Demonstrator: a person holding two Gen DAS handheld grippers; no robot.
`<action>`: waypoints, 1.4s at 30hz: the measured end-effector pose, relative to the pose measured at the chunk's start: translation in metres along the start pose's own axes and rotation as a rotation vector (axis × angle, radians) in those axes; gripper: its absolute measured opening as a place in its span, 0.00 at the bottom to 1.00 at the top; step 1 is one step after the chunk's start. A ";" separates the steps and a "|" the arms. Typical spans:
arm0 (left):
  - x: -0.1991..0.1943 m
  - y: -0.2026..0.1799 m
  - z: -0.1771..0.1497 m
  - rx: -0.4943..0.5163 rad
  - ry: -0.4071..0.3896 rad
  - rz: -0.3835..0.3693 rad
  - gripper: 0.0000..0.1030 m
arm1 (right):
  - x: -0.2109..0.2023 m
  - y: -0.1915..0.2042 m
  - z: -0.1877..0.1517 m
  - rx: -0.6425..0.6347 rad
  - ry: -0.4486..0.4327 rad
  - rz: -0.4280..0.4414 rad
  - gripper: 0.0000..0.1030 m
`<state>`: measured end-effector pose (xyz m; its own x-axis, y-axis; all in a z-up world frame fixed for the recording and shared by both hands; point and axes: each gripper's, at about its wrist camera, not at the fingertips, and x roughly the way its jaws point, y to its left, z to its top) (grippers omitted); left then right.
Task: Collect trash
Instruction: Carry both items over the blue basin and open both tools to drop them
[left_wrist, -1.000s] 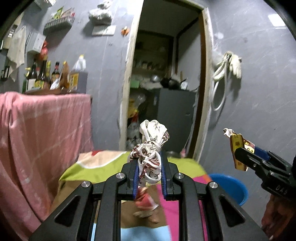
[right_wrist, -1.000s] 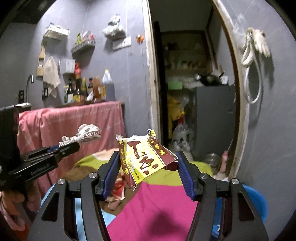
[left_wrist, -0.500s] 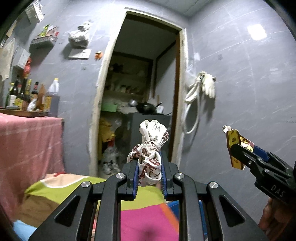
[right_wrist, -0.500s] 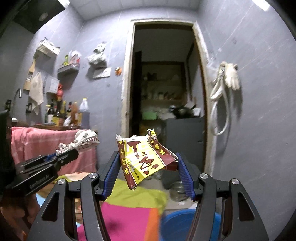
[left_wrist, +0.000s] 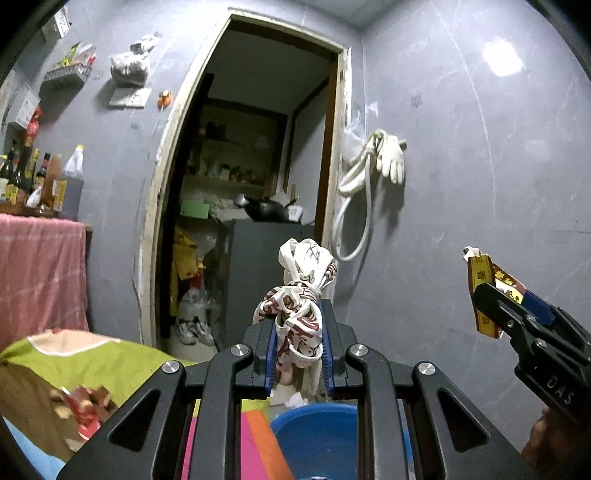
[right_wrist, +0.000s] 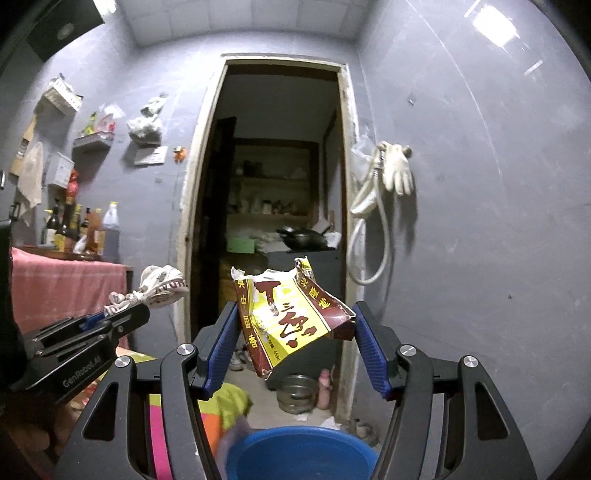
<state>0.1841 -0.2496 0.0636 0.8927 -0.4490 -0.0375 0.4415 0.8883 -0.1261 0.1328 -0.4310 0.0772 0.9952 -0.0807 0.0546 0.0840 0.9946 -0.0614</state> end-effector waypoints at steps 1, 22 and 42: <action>0.004 -0.002 -0.004 0.000 0.010 0.004 0.16 | 0.002 -0.005 -0.004 0.006 0.007 -0.003 0.58; 0.124 -0.012 -0.102 -0.040 0.532 -0.078 0.16 | 0.067 -0.059 -0.117 0.156 0.382 -0.003 0.59; 0.133 0.019 -0.100 -0.150 0.598 -0.074 0.34 | 0.075 -0.063 -0.118 0.230 0.419 0.024 0.68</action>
<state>0.3024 -0.3017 -0.0431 0.6362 -0.5238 -0.5665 0.4440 0.8490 -0.2864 0.2082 -0.5072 -0.0328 0.9348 -0.0296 -0.3540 0.0944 0.9814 0.1672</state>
